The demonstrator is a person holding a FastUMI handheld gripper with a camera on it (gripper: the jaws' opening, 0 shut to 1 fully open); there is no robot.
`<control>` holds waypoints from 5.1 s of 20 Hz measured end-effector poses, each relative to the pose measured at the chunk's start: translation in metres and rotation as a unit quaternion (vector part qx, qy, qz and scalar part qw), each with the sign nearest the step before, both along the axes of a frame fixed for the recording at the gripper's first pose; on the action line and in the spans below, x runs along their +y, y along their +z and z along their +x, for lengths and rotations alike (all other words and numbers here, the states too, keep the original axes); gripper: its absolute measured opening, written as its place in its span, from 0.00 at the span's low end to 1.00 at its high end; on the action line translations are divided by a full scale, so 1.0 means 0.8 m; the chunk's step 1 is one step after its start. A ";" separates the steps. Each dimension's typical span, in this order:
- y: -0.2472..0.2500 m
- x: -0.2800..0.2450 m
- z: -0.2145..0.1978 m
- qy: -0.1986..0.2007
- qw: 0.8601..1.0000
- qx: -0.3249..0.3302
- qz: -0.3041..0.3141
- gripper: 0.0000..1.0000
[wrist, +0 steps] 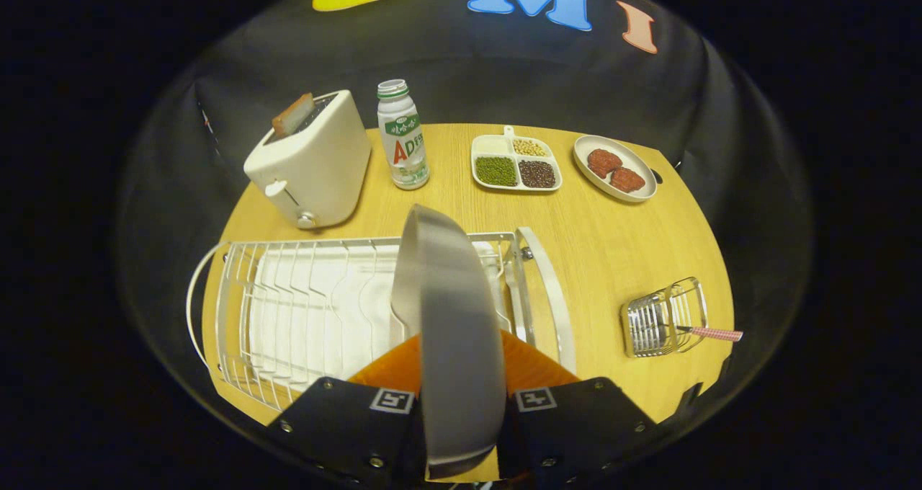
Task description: Take the plate from the dish rack, then take the spoon from the basket and place it into the plate.
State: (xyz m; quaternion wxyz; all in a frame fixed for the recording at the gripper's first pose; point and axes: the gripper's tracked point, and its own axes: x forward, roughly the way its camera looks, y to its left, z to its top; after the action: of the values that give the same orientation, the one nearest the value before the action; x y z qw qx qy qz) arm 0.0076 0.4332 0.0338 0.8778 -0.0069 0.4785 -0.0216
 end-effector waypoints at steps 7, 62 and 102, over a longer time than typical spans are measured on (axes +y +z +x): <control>0.026 0.000 -0.003 -0.004 0.998 -0.019 -0.060 0.32; -0.075 -0.273 -0.216 0.026 0.978 -0.038 0.201 0.35; 0.023 -0.398 -0.096 0.107 0.875 -0.470 0.046 0.65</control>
State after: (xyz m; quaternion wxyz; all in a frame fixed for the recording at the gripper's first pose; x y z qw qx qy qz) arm -0.0690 0.1144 0.0521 0.9956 -0.0065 0.0061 0.0938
